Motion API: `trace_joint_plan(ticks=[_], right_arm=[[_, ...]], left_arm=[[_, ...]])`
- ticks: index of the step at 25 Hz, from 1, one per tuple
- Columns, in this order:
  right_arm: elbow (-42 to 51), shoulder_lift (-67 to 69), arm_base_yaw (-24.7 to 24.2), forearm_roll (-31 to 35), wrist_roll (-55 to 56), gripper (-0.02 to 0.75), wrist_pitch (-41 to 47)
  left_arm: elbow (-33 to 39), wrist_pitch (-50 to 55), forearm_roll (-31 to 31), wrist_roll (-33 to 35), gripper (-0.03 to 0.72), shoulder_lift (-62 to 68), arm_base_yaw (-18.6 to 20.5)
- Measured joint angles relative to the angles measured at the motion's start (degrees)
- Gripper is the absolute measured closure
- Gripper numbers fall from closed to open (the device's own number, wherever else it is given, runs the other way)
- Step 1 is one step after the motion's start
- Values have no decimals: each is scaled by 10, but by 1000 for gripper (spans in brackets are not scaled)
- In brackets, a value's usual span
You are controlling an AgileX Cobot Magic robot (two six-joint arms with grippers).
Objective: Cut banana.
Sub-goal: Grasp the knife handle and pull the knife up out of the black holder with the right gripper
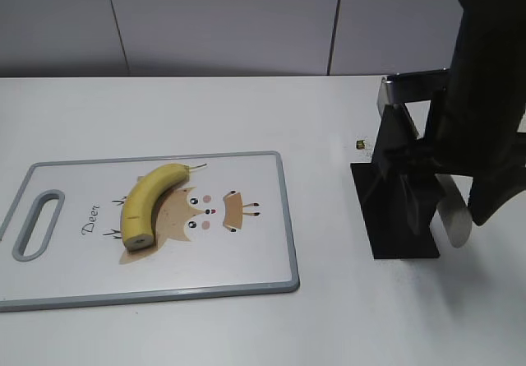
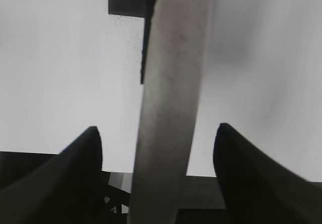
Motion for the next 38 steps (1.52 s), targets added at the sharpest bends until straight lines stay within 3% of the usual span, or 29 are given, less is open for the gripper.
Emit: trace_joint_plan(ticks=[4, 10, 22, 38], right_arm=[[0, 10, 0, 0, 4, 288, 0], [0, 10, 0, 4, 31, 575, 1], [0, 2, -1, 12, 47, 577, 1], [0, -129, -1, 0, 65, 578, 1]], left_arm=[[0, 0, 0, 0, 99, 0, 0], [0, 0, 0, 0, 99, 0, 0], [0, 0, -1, 0, 99, 0, 0], [0, 0, -1, 0, 99, 0, 0]])
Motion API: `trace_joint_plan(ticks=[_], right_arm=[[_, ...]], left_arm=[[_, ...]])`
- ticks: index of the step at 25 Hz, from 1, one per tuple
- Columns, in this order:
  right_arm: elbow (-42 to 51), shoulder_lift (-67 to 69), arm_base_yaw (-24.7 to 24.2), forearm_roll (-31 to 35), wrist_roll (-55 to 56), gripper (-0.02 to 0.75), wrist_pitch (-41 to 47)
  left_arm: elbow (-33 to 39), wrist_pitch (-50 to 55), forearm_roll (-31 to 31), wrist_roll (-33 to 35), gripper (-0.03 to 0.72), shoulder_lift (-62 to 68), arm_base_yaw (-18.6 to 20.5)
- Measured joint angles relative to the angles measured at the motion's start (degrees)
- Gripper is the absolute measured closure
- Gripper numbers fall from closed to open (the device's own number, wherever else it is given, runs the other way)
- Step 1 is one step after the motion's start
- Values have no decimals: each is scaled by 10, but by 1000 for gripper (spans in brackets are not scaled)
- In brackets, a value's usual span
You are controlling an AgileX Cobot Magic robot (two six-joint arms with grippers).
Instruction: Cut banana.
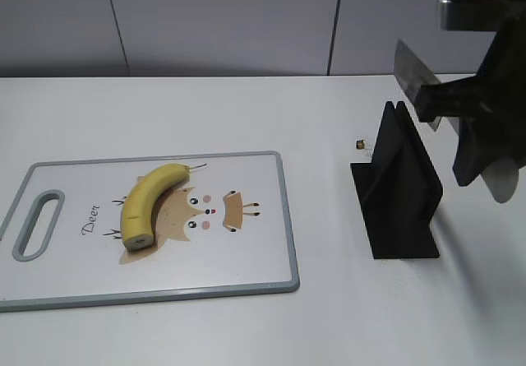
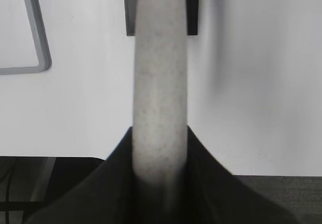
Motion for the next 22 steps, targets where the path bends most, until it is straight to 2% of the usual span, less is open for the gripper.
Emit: trace_joint_plan(ticks=[8, 15, 19, 22], right_arm=[[-5, -61, 0, -6, -19, 578, 3], [-28, -63, 1, -7, -209, 578, 4], [-33, -63, 1, -9, -391, 578, -12], [-33, -61, 1, -7, -497, 578, -61]], left_arm=[[0, 0, 0, 0, 101, 0, 0], [-6, 1, -1, 0, 101, 4, 0], [-46, -6, -4, 1, 101, 72, 0], [-86, -31, -10, 40, 101, 147, 0]])
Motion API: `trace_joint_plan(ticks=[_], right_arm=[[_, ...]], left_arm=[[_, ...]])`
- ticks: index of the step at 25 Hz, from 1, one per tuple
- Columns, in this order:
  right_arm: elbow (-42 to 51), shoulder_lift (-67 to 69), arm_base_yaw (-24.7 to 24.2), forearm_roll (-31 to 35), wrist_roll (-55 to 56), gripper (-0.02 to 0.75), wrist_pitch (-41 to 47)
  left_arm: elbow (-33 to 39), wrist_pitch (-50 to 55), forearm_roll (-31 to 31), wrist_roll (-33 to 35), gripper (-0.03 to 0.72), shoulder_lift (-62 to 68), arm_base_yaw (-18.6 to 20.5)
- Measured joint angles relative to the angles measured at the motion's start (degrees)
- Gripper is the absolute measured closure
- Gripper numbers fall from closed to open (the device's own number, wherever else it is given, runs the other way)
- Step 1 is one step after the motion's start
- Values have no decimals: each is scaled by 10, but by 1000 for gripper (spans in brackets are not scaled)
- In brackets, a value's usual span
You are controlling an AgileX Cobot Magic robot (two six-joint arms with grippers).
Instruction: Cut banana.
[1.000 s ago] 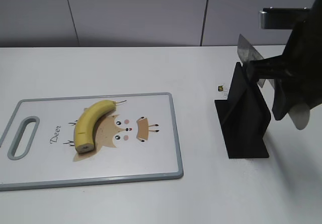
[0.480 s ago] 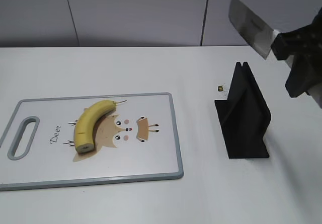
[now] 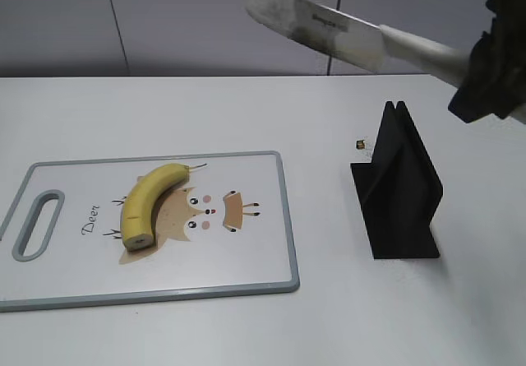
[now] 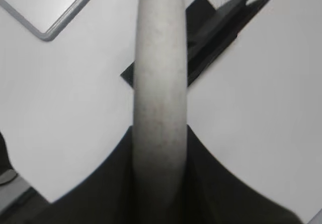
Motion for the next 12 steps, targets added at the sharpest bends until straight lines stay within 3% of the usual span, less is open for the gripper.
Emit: trace_joint_plan(ticks=[4, 8, 12], right_arm=[[-10, 32, 0, 20, -154, 578, -19], [-41, 85, 0, 52, -323, 578, 1], [-97, 145, 0, 81, -409, 578, 15]], left_arm=[[-59, -22, -29, 102, 101, 121, 0], [-118, -4, -80, 261, 101, 251, 0], [-183, 35, -112, 411, 101, 370, 0]])
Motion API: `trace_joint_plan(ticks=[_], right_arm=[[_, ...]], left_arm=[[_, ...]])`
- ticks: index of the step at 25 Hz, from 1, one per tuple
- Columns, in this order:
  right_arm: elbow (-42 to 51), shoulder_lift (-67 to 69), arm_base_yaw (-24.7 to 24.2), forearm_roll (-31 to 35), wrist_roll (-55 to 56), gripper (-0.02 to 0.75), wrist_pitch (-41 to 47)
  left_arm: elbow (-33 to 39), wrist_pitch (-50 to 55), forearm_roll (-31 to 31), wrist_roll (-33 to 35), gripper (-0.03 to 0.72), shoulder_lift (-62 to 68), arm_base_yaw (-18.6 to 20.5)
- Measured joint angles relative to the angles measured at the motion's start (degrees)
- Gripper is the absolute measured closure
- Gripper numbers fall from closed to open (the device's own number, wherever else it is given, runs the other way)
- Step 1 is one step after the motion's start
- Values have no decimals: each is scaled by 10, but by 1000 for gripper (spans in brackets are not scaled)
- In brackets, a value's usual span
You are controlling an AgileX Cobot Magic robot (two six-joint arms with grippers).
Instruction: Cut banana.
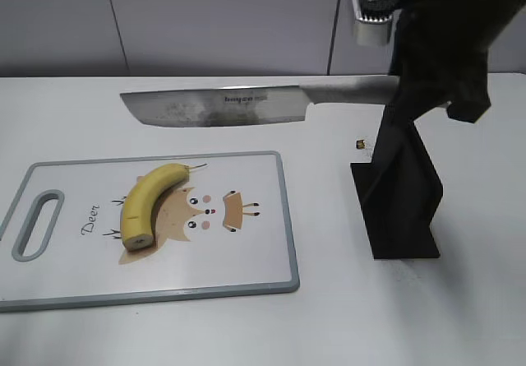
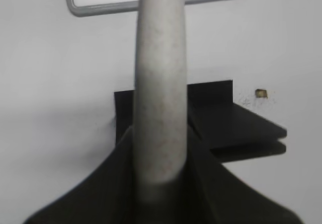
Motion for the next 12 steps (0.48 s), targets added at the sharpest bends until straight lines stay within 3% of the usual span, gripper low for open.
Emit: trace_joint_plan(ticks=[6, 9, 12], right_arm=[[-88, 95, 24, 22, -64, 578, 28], [-126, 135, 51, 27, -74, 578, 28], [-148, 168, 76, 42, -76, 578, 19]], left_arm=[[-97, 24, -75, 102, 115, 144, 0], [-121, 26, -101, 141, 119, 190, -2], [-124, 40, -106, 159, 119, 227, -27]])
